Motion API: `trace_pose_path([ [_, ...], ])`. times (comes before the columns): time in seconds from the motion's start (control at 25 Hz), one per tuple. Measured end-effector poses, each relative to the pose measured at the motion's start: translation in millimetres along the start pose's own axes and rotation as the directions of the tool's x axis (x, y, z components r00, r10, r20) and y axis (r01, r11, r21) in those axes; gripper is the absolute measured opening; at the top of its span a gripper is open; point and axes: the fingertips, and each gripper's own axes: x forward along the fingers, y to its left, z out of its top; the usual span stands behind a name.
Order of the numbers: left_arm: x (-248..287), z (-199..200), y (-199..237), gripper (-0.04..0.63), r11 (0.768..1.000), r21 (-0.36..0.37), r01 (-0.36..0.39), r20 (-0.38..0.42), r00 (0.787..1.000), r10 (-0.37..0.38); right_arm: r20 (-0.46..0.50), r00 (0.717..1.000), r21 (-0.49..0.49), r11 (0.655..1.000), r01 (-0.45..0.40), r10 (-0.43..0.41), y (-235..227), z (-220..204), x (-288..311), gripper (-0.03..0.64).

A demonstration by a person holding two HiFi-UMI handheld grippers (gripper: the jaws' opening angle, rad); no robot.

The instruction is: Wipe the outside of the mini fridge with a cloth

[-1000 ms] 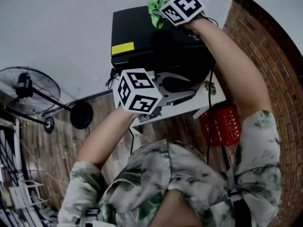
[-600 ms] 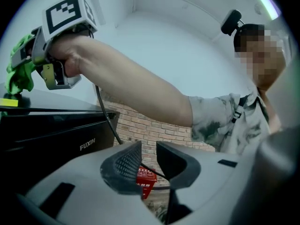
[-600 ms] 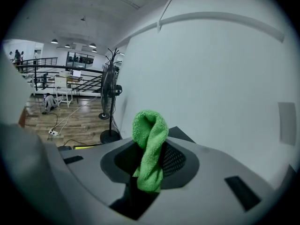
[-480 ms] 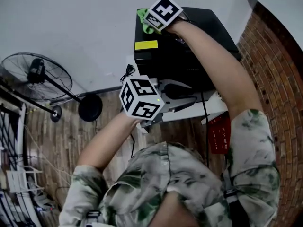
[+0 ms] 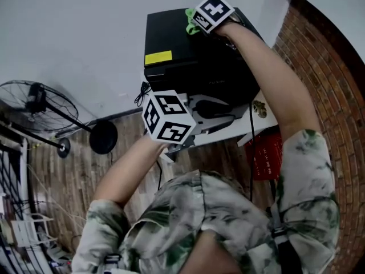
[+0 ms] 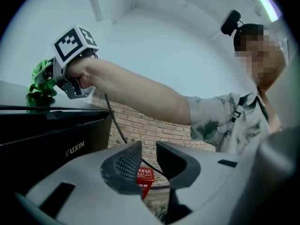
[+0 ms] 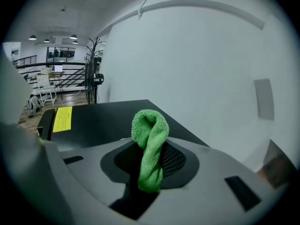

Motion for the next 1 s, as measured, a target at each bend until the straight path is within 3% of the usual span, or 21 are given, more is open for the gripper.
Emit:
trace_pose_path([
  [0.32,30.4,4.7,-0.3,0.091,0.999,0.009,0.053,-0.012,0.999,-0.053,-0.088,0.989,0.07,0.99,0.123,-0.117,-79.3,-69.3,-32.7,0.115],
  [0.68,59.8,7.7,3.5,0.091,0.998,0.012,0.062,-0.017,0.998,-0.062,-0.133,0.977,0.081,0.98,0.181,-0.169,-127.9,-119.3,-61.4,0.115],
  [0.84,61.7,7.9,7.4,0.091,0.999,0.008,0.048,-0.012,0.999,-0.048,-0.144,0.971,0.075,0.976,0.206,-0.193,-140.6,-126.3,-65.2,0.115],
  [1.0,59.8,9.6,8.7,0.091,0.999,0.009,0.031,-0.009,0.999,-0.031,-0.087,0.978,0.07,0.979,0.194,-0.188,-133.8,-102.2,-66.9,0.115],
])
